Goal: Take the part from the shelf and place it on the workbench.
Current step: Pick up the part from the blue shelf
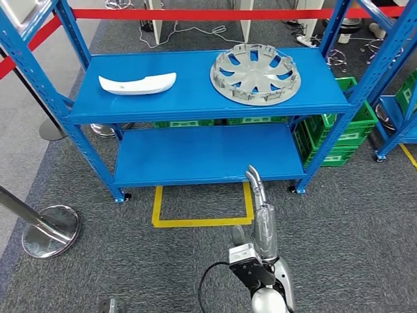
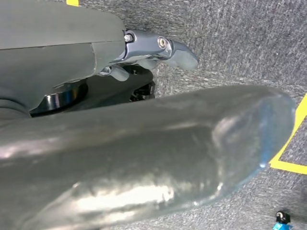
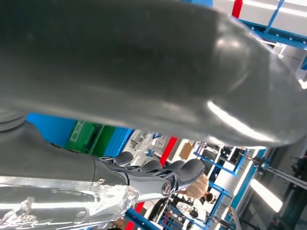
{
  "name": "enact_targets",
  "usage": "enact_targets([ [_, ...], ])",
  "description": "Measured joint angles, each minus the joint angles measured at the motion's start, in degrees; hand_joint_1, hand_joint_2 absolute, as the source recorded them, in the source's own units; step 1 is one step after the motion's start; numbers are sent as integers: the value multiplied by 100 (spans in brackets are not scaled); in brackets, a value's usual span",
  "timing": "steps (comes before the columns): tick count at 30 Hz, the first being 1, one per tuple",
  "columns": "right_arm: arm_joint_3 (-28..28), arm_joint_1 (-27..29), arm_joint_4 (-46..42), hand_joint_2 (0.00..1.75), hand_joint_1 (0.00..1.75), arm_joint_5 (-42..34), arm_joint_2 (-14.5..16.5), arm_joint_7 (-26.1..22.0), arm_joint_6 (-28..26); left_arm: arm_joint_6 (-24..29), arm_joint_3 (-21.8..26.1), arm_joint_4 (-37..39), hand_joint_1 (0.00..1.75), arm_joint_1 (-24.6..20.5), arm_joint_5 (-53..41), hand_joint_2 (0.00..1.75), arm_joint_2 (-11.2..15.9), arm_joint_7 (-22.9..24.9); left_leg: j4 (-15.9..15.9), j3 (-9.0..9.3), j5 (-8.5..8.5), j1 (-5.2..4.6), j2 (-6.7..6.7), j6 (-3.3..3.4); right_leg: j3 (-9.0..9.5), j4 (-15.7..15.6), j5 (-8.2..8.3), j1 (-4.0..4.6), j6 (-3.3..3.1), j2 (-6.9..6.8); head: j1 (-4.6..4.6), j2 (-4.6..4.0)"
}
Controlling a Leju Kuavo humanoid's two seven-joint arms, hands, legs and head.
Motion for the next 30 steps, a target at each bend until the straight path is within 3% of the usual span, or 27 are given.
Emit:
enact_targets([
  [1,0,-2,1,0,0,0,0,1,-4,-1,0,0,0,0,0,0,1,1,7,-5,-2,-11,-4,-30,86,-176,34,0,-22,10,-4,0],
  [5,0,-1,1,0,0,4,1,3,-11,-4,0,0,0,-3,0,0,2,6,51,-45,-48,-4,4,-143,86,-234,48,7,-181,29,-28,0],
  [7,0,-5,-1,0,0,8,3,3,-13,-6,0,0,0,-8,0,0,-1,7,486,-249,-324,1,16,-193,88,-247,59,-7,-243,12,-48,0],
  [9,0,-2,1,0,0,10,4,3,-13,-7,0,0,0,-6,0,0,-2,7,1264,-624,-669,2,19,-218,81,-246,57,-4,-270,-1,-63,0],
  [10,0,0,1,0,0,11,4,3,-13,-7,1,0,0,-4,1,0,-1,7,1544,-763,-741,2,19,-220,79,-246,57,-2,-273,-3,-64,0],
  [11,0,0,2,0,0,11,4,3,-13,-7,1,0,0,-3,2,0,2,9,1632,-814,-702,1,19,-215,80,-246,57,0,-273,-2,-64,0],
  [12,0,0,1,0,0,11,4,3,-13,-5,2,0,0,-3,3,0,5,20,1496,-754,-558,1,19,-202,84,-246,57,-1,-273,3,-64,0],
  [14,0,-1,0,0,0,13,8,3,-14,-13,2,0,0,-5,10,0,9,45,795,-410,-158,0,20,-166,95,-245,54,2,-260,13,-65,0],
  [15,0,-2,-1,0,0,14,10,3,-15,-38,2,0,0,-11,22,0,7,55,430,-236,-39,0,20,-147,88,-234,48,15,-241,20,-66,0],
  [17,1,-2,-2,0,0,19,15,1,-22,-131,2,0,0,-20,46,0,-2,54,58,-74,14,-7,15,-103,65,-236,44,38,-177,23,-59,0],
  [20,2,-4,-5,0,0,25,15,-5,-29,-256,4,0,0,-3,54,0,-9,40,-14,-43,-39,-2,6,-3,47,-236,-14,33,-73,12,-48,0],
  [22,8,-6,-7,0,0,29,15,-10,-31,-251,5,0,0,6,55,0,-14,41,-44,23,-45,12,15,60,-129,142,-205,29,-27,-1,-21,0],
  [25,14,14,-5,0,0,37,15,-13,-42,25,14,0,0,4,73,0,-15,78,-35,85,-59,1,37,99,-708,1211,-587,30,9,-6,-1,0],
  [26,14,19,-5,0,0,42,15,-13,-47,114,17,0,0,5,82,0,-15,87,-33,103,-75,0,33,102,-808,1342,-563,30,13,-6,2,0],
  [27,15,20,-5,0,0,48,15,-13,-51,168,20,0,0,6,89,0,-16,91,-31,130,-98,0,25,99,-797,1243,-419,28,11,-7,3,0],
  [29,15,18,-5,0,0,64,15,-15,-57,217,22,0,0,5,91,0,-20,94,-30,211,-167,2,7,67,-506,549,31,25,-4,-10,4,0],
  [30,16,16,-5,0,0,71,15,-16,-59,226,22,0,0,1,91,0,-23,94,-20,243,-204,-8,0,38,-332,192,182,26,-16,-7,7,0],
])
